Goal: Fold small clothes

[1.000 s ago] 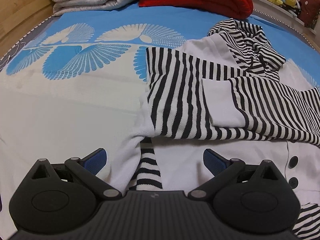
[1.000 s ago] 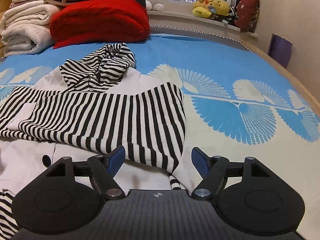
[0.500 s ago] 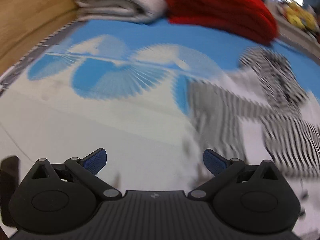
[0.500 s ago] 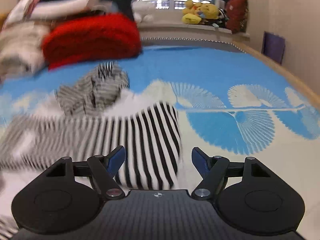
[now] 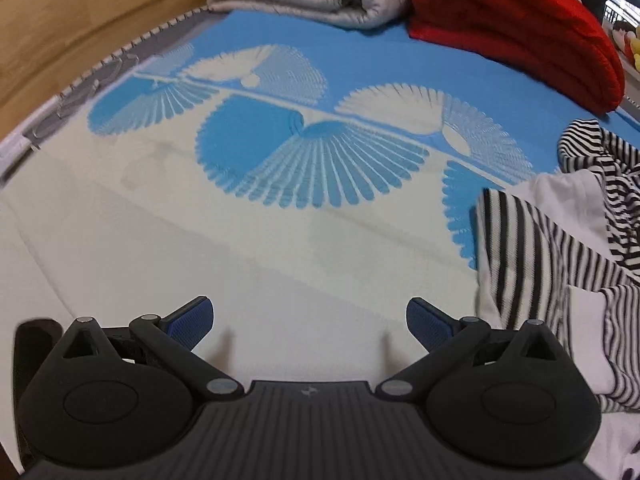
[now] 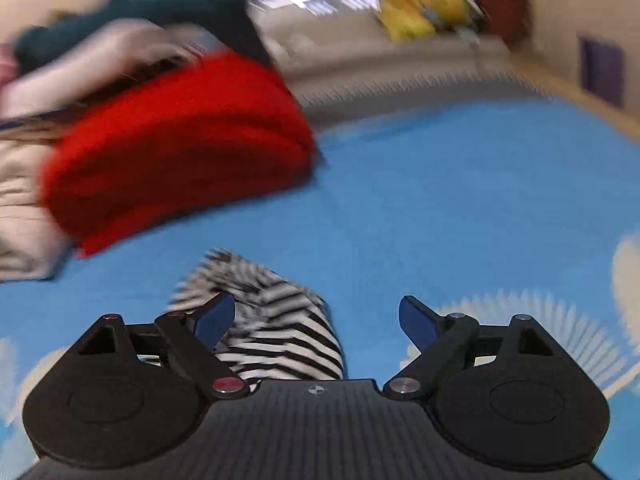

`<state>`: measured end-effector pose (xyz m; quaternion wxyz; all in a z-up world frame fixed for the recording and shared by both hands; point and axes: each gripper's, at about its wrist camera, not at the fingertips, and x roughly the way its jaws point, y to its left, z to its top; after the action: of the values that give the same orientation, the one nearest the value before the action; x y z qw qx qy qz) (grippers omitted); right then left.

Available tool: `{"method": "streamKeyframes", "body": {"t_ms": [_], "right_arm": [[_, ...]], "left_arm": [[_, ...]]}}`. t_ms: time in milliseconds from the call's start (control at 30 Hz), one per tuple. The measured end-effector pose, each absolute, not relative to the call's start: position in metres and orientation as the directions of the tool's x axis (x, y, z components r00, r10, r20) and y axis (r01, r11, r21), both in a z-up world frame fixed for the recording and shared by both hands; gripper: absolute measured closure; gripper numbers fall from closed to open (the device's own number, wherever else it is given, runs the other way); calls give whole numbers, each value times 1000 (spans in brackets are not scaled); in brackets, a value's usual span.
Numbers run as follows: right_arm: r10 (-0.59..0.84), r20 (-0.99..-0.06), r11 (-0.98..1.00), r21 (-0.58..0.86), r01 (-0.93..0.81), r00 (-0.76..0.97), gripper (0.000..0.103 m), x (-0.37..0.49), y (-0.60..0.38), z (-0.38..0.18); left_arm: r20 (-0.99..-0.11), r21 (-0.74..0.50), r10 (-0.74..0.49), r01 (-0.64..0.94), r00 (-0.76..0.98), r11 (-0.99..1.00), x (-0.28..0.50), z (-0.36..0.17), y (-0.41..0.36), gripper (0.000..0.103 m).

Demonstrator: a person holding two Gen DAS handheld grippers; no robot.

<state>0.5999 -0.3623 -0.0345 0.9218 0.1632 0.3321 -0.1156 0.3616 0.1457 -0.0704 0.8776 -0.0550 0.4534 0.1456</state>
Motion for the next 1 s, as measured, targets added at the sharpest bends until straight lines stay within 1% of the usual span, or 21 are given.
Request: {"method": "streamKeyframes", "body": {"t_ms": [67,133,167,200,233,267,333,400,467,500,533,567,633,667,700,733,767,833,900,967,1000], "right_arm": [[-111,-700,897,235,374,706,13,628,-360,-68],[-131,-713,883,232,408,689,14,642,-357,-93],[-157,-713,884,208,419,684,22,649,-355,-105],[-169,-710,888,191,418,683,55,653,-353,-112],[-153,-711,900,186,393,686,82,657,-351,-117],[-123,-711,911,196,363,693,96,659,-350,-119],[-122,-639,934,185,305,760,96,646,-342,-103],[-55,-511,984,117,132,858,97,612,-325,-71],[72,-421,996,-23,-90,904,97,558,-307,-43],[164,-403,968,-112,-226,900,97,520,-298,-33],[222,-428,927,-185,-325,876,97,486,-294,-30],[242,-488,886,-241,-396,839,96,454,-291,-31],[203,-631,839,-282,-466,748,93,400,-299,-48],[157,-677,833,-300,-465,719,77,384,-305,-58],[92,-710,833,-329,-445,698,51,373,-312,-67],[36,-712,841,-357,-406,701,42,369,-318,-72],[-8,-695,856,-376,-355,719,36,366,-323,-71],[-15,-653,900,-339,-275,757,36,373,-325,-53],[67,-589,940,-234,-250,805,33,389,-313,-28],[166,-554,942,-156,-298,816,31,413,-286,-14],[199,-553,935,-139,-325,809,31,424,-269,-15]], "left_arm": [[-821,-11,154,-284,549,959,357,-71,144,0],[-820,-25,133,-267,557,963,356,-70,142,0],[-817,-10,147,-268,557,963,357,-71,141,0],[-814,11,166,-272,556,962,358,-72,139,0],[-814,32,186,-277,551,960,360,-73,138,0],[-815,42,196,-281,545,959,362,-75,138,0],[-824,30,185,-285,535,958,365,-77,139,0],[-831,1,159,-285,533,959,364,-77,140,0],[-826,-11,150,-282,543,959,362,-74,139,0],[-822,-13,151,-284,549,959,361,-72,139,0],[-818,-18,150,-286,555,958,360,-70,139,0],[-816,-31,143,-290,560,956,358,-68,139,0],[-816,-61,125,-299,564,952,357,-65,140,0],[-818,-74,116,-304,563,950,357,-65,141,0],[-820,-83,110,-307,562,948,357,-65,141,0],[-822,-87,108,-311,560,946,357,-65,141,0],[-823,-86,111,-315,558,945,357,-65,142,0],[-824,-84,122,-333,554,939,356,-66,145,0],[-826,-89,131,-355,549,930,356,-66,151,0],[-828,-101,134,-380,545,920,357,-65,159,0],[-829,-108,133,-389,544,915,358,-65,162,0]]}}
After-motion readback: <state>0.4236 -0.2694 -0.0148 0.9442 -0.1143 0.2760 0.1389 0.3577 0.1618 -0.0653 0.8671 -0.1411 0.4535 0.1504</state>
